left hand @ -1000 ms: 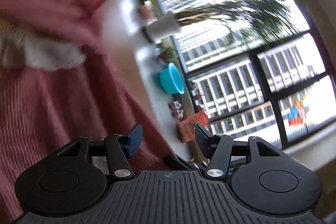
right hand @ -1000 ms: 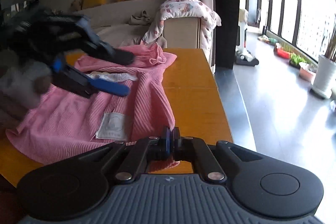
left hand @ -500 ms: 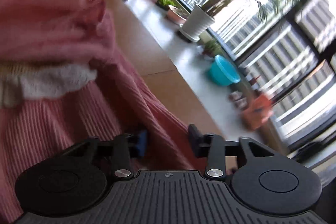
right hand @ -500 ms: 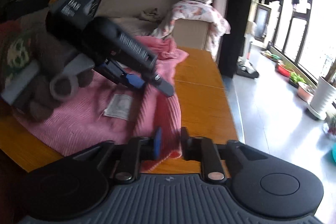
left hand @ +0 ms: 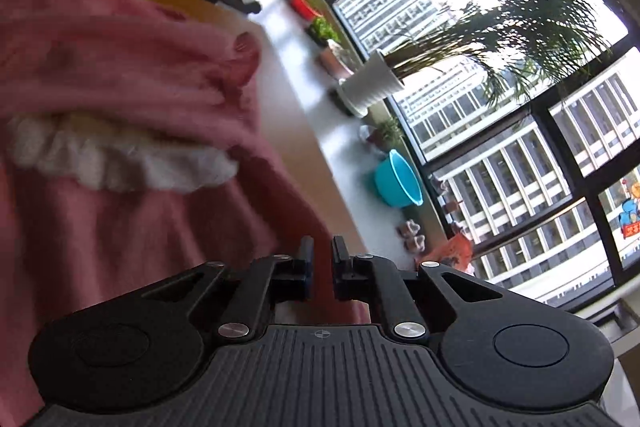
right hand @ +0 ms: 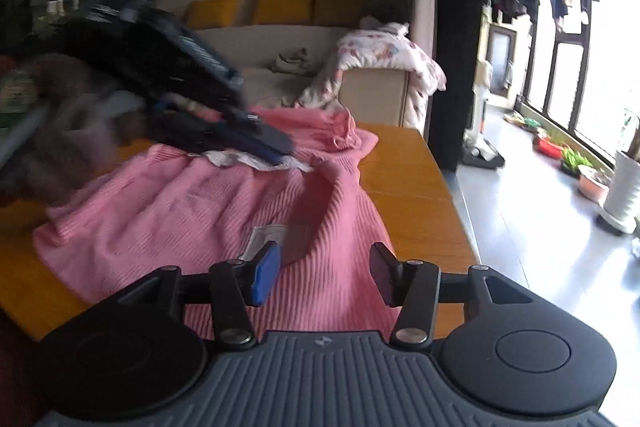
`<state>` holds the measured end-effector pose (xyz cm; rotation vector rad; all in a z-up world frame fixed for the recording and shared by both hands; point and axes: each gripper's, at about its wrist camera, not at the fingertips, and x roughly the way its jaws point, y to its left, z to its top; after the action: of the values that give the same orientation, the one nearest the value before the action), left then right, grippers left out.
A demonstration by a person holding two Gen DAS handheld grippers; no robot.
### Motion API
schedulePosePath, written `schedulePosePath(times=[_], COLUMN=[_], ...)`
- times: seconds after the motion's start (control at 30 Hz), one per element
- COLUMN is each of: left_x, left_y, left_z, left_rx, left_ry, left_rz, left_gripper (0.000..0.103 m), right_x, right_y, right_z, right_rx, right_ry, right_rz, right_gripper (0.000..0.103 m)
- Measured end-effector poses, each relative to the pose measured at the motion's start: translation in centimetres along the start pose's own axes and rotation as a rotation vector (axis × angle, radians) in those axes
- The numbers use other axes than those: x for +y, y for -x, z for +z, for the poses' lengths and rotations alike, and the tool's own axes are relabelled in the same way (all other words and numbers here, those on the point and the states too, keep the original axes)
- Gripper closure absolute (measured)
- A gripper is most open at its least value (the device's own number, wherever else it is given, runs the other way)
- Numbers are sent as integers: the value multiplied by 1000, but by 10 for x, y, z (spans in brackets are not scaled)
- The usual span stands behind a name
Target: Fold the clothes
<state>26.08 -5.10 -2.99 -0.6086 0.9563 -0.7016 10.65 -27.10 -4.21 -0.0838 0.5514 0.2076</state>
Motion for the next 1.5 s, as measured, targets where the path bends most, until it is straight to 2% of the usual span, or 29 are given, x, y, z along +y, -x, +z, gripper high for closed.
schedulePosePath(times=[0.03, 0.1, 0.13, 0.17, 0.2, 0.23, 0.37, 0.47, 0.53, 0.63, 0.73, 0.77, 0.8, 0.83, 0.87, 0.97, 1.03, 1.13, 1.17, 1.2, 1.27, 1.3, 1.4, 1.5], left_x=[7, 17, 16, 16, 16, 17, 23, 30, 34, 40, 48, 52, 57, 63, 68, 78, 83, 91, 94, 96, 98, 99, 97, 87], left_y=[15, 44, 58, 75, 92, 106, 150, 166, 169, 166, 168, 171, 175, 180, 186, 202, 207, 211, 210, 208, 204, 202, 197, 184], left_z=[-7, -19, -24, -31, -38, -42, -54, -64, -71, -80, -89, -91, -93, -95, -97, -98, -99, -101, -100, -100, -102, -103, -106, -111], left_rx=[-4, -18, -34, -56, -83, -108, -195, -231, -233, -213, -183, -177, -176, -178, -181, -197, -205, -205, -203, -199, -185, -177, -160, -123], left_ry=[8, 19, 15, 7, -5, -16, -59, -93, -117, -155, -159, -159, -156, -150, -141, -126, -130, -137, -135, -136, -145, -150, -165, -181], left_rz=[-11, -32, -42, -50, -51, -46, -1, 55, 101, 170, 205, 213, 216, 213, 205, 188, 190, 221, 237, 253, 283, 298, 291, 243], left_gripper=[89, 76, 61, 50, 46, 42, 22, 14, 11, 10, 9, 9, 9, 9, 9, 8, 8, 8, 9, 11, 28, 33, 35, 35], right_x=[3, 8, 8, 6, 4, 4, 37, 70, 72, 76, 79, 80, 81, 82, 84, 82, 62, 42, 40, 39, 48, 54, 60, 48], right_y=[-5, -15, -20, -22, -21, -19, 7, 14, 18, 23, 28, 30, 32, 34, 35, 42, 45, 40, 36, 31, 20, 14, -1, -14], right_z=[0, 1, 1, -1, -1, 1, 19, 19, 16, 13, 9, 7, 6, 5, 4, 2, 6, 3, 0, -3, -9, -11, -16, -7], right_rx=[6, 19, 31, 42, 43, 39, -39, -34, -22, -4, 15, 21, 27, 33, 39, 47, 25, 11, 12, 15, 38, 57, 72, 80], right_ry=[-4, -11, -18, -26, -33, -34, 120, 275, 270, 263, 256, 253, 251, 248, 246, 221, 145, 61, 50, 48, 66, 91, 179, 178], right_rz=[3, 9, 17, 30, 41, 44, 42, 82, 135, 215, 294, 321, 347, 373, 400, 461, 393, 259, 225, 206, 198, 195, 163, 128], right_gripper=[53, 54, 57, 67, 97, 101, 101, 101, 101, 97, 94, 82, 62, 54, 48, 47, 45, 45, 49, 63, 78, 83, 86, 86])
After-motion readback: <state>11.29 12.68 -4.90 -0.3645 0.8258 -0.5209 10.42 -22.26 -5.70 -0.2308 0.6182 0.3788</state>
